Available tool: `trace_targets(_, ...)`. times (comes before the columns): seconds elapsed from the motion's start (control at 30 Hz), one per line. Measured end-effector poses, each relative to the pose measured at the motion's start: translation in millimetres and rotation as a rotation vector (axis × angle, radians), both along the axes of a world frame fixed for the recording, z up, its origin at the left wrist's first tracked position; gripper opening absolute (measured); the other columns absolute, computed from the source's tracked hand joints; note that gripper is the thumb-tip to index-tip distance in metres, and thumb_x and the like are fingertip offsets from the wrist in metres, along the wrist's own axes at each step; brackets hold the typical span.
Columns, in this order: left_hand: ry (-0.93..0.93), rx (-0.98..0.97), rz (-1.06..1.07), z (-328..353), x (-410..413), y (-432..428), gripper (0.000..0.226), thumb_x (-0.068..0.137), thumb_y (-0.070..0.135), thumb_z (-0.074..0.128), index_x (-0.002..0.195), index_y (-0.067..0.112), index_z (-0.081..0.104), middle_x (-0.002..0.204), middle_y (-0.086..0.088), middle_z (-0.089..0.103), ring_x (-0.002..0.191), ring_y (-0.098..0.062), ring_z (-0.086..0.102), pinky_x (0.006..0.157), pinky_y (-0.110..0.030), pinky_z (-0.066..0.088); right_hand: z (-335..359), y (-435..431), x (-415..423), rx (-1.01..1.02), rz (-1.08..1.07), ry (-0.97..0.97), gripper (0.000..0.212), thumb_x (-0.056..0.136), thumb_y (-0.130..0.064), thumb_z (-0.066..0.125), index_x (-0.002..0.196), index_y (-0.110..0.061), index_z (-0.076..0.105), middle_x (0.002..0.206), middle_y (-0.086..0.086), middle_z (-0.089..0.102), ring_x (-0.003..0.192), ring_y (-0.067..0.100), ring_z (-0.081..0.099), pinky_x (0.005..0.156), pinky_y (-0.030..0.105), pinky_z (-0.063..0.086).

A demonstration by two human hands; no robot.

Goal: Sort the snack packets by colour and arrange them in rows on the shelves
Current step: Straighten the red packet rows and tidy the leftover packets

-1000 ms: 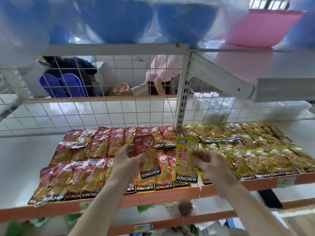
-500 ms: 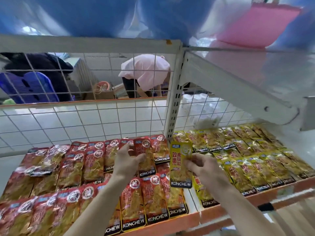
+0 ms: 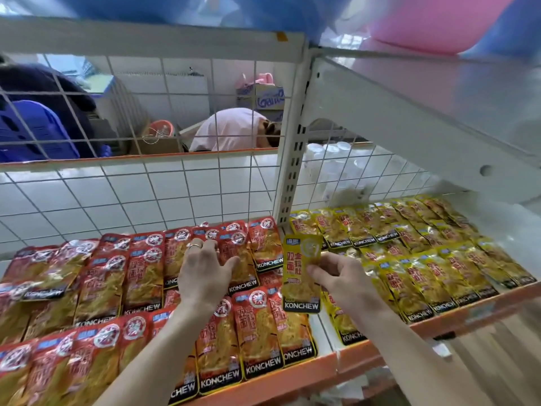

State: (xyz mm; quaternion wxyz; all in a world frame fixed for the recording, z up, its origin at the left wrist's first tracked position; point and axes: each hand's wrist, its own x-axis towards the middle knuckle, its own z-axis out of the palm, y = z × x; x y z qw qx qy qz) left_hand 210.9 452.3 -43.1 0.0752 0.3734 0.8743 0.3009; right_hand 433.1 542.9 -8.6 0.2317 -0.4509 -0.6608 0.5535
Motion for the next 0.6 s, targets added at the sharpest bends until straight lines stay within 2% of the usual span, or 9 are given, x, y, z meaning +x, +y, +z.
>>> trace_targets(0.17, -0.007, 0.029, 0.008, 1, 5, -1, 0.071, 0.081, 0.036, 0.08, 0.135, 0.001, 0.049, 0.117, -0.019, 0.062, 0.11, -0.033, 0.059, 0.087, -0.041, 0.052, 0, 3, 9, -0.008, 0.018, 0.025, 0.011, 0.094, -0.015, 0.065, 0.1, -0.018, 0.074, 0.095, -0.002, 0.076, 0.095, 0.013, 0.07, 0.094, 0.035, 0.055)
trace_targets(0.4, 0.038, 0.13, -0.067, 13, 43, 2, 0.05, 0.091, 0.039, 0.068, 0.128, 0.008, 0.055, 0.122, -0.01, 0.059, 0.1, -0.028, 0.062, 0.087, -0.046, 0.054, 5, 17, 41, -0.021, 0.03, 0.102, 0.012, 0.092, -0.013, 0.068, 0.099, -0.021, 0.073, 0.094, -0.004, 0.077, 0.094, 0.012, 0.071, 0.087, 0.025, 0.055)
trace_targets(0.47, 0.063, 0.15, -0.095, 17, 67, 6, 0.045, 0.093, 0.039, 0.066, 0.128, 0.013, 0.056, 0.123, -0.006, 0.057, 0.103, -0.027, 0.06, 0.088, -0.044, 0.053, 5, 24, 56, -0.021, 0.046, 0.104, 0.015, 0.092, -0.014, 0.069, 0.105, -0.02, 0.072, 0.096, -0.003, 0.077, 0.095, 0.012, 0.071, 0.087, 0.026, 0.054)
trace_targets(0.6, 0.127, 0.186, -0.14, 22, 120, 12, 0.04, 0.094, 0.04, 0.062, 0.125, 0.015, 0.058, 0.128, -0.002, 0.055, 0.112, -0.027, 0.057, 0.094, -0.045, 0.048, 8, 43, 93, -0.04, 0.05, 0.132, 0.021, 0.09, -0.011, 0.069, 0.11, -0.015, 0.07, 0.095, -0.001, 0.077, 0.093, 0.013, 0.072, 0.078, 0.024, 0.055)
